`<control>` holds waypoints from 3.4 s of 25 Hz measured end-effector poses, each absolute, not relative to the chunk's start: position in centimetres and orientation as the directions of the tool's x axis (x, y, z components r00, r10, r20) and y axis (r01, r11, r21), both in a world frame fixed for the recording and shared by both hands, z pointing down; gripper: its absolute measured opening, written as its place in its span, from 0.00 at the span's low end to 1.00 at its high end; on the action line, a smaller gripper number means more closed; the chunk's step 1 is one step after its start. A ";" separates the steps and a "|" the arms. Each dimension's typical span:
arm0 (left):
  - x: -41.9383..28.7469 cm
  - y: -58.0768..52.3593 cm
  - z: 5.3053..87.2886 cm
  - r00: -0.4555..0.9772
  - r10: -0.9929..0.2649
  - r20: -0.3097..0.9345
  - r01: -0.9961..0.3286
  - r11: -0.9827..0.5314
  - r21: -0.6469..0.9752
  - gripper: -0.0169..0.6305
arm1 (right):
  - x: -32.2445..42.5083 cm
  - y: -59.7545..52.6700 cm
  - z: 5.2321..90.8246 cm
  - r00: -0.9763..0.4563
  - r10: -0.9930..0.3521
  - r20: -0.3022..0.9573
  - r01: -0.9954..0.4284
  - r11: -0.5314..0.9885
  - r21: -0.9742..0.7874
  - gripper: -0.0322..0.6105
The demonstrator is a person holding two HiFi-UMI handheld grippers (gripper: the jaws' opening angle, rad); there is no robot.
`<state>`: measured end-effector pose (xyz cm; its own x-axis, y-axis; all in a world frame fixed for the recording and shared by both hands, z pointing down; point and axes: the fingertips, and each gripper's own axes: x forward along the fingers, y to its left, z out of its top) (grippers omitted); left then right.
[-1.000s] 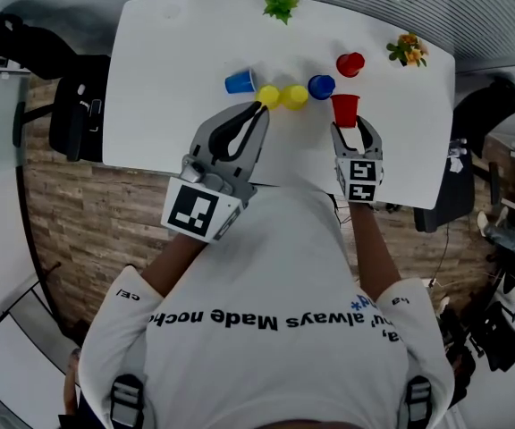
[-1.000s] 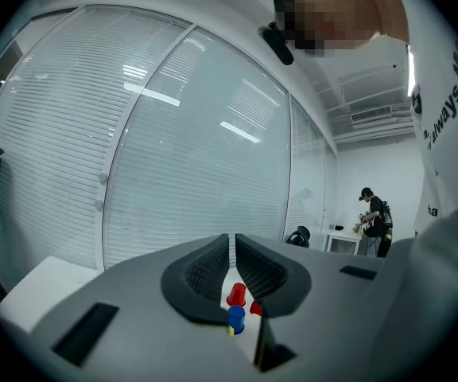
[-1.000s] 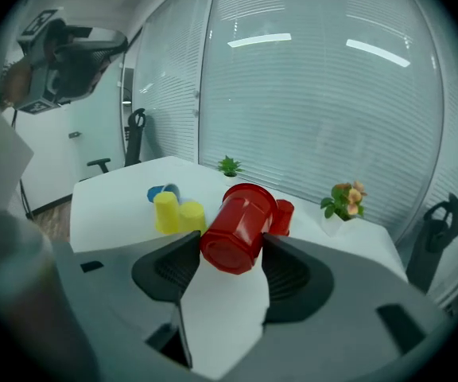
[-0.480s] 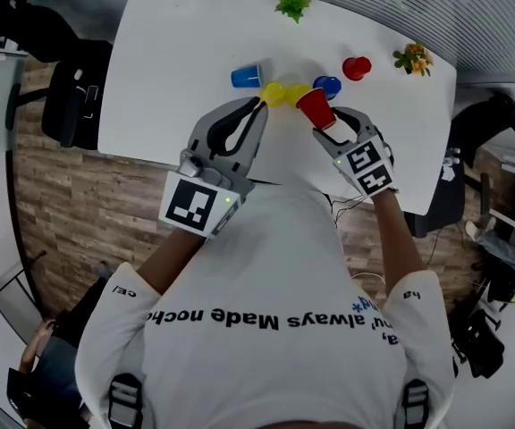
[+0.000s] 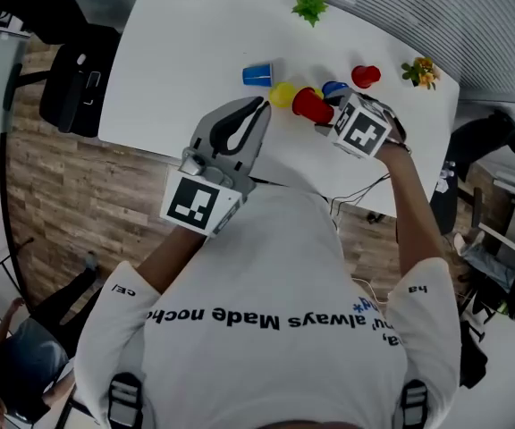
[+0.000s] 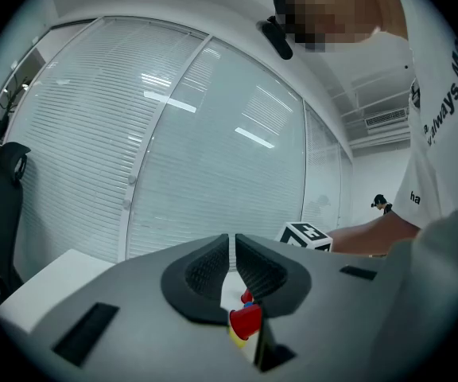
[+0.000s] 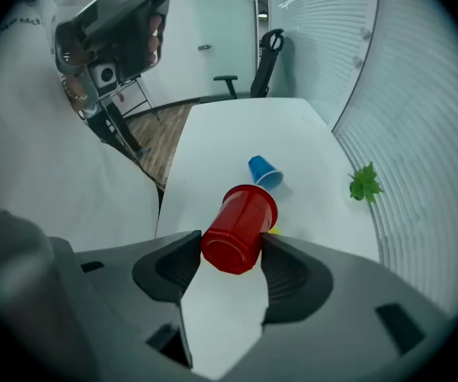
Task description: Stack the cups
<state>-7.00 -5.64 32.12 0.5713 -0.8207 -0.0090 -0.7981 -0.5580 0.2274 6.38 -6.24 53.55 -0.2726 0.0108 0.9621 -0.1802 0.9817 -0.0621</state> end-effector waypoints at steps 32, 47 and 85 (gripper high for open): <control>-10.0 -6.9 33.0 0.494 -0.869 0.007 -0.839 -0.475 0.267 0.09 | 3.4 -11.3 56.3 0.117 0.222 0.968 0.080 0.969 -0.232 0.44; -9.2 -6.6 32.8 0.511 -0.859 0.008 -0.833 -0.493 0.251 0.09 | 2.2 -12.2 53.2 -0.139 0.180 0.974 0.007 0.984 -0.180 0.54; -7.8 -16.3 65.6 0.561 -0.601 0.569 -0.626 -0.758 -0.183 0.44 | 13.1 -4.3 47.6 -0.636 -0.472 0.611 -0.650 0.755 -0.094 0.42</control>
<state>-7.77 -16.32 65.59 0.5614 -0.6013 0.5686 -0.6262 -0.7579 -0.1832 13.15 -4.33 47.63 -0.6360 -0.4717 0.6108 -0.6495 0.7546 -0.0936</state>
